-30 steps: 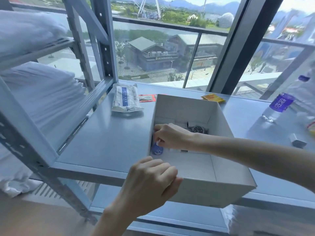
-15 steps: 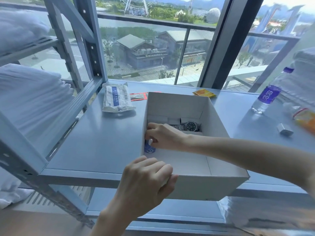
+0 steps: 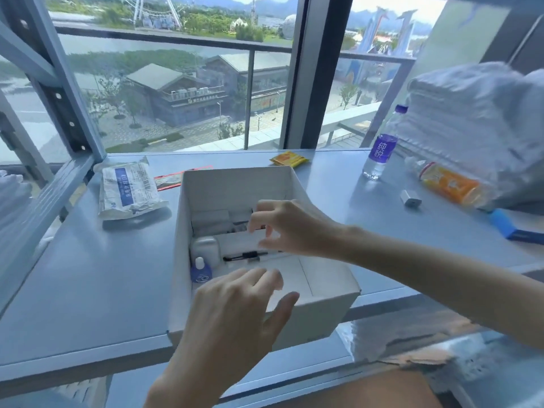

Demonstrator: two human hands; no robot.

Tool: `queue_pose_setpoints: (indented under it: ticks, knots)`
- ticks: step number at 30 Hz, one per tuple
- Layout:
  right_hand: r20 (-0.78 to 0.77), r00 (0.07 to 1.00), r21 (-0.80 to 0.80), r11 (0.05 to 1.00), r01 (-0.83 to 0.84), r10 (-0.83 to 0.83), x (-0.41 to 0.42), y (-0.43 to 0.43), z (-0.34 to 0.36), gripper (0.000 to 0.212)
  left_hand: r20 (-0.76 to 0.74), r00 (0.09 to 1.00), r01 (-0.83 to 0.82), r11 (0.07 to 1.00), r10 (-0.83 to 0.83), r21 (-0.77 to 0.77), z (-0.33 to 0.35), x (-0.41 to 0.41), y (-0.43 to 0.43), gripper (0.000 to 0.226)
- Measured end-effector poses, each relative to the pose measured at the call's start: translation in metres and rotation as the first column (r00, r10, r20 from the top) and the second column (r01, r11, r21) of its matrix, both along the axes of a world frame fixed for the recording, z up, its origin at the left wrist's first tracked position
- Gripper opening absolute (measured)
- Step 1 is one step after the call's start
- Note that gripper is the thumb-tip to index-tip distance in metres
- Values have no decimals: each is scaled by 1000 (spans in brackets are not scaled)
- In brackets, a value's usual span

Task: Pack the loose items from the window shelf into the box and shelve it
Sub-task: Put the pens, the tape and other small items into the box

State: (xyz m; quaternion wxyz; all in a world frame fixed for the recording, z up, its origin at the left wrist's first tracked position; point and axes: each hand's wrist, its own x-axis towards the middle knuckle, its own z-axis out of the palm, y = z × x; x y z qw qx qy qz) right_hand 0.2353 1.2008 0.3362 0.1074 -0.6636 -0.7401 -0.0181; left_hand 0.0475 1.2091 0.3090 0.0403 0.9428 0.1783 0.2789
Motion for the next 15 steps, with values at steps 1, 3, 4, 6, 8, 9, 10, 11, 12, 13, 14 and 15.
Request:
queue_pose_setpoints:
  ticks: [1,3,4,6,8,9,10,11,12,13,14,15]
  knots:
    - [-21,999,44,998,33,-32,13,-14,5,16,-5,1000,18,1000,-18,-11,3,10,-4,32]
    - [-78,989,139,981,133,-123,42,-44,12,12,-18,998,57,998,-58,-27,7,31,-11,33]
    - [-117,978,180,965,193,-174,59,-60,12,11,-26,997,77,997,-78,-32,8,43,-16,35]
    - [-185,945,222,925,307,-270,92,-92,7,11,-46,993,106,994,-107,-25,8,64,-25,39]
    - [-208,911,218,891,398,-356,123,-123,-3,11,-76,991,111,994,-111,-13,4,83,-34,41]
    - [-208,892,204,874,440,-401,137,-137,-9,11,-103,990,99,995,-100,-13,1,92,-38,43]
    - [-202,872,181,858,481,-446,153,-149,-16,11,-138,987,76,997,-77,-13,-2,101,-41,45]
    - [-193,852,153,843,516,-486,169,-160,-23,12,-181,982,45,999,-47,-10,-5,108,-43,47]
    - [-187,833,125,828,546,-521,187,-168,-31,12,-234,972,13,1000,-14,-4,-7,115,-45,49]
    - [-182,813,94,813,574,-553,205,-174,-38,14,-289,957,-14,1000,15,5,-8,120,-46,50]
    - [-170,790,55,795,604,-588,224,-178,-45,16,-331,943,-28,1000,31,12,-9,124,-47,50]
    - [-146,767,16,773,634,-625,243,-179,-51,19,-350,936,-33,999,37,17,-10,125,-48,49]
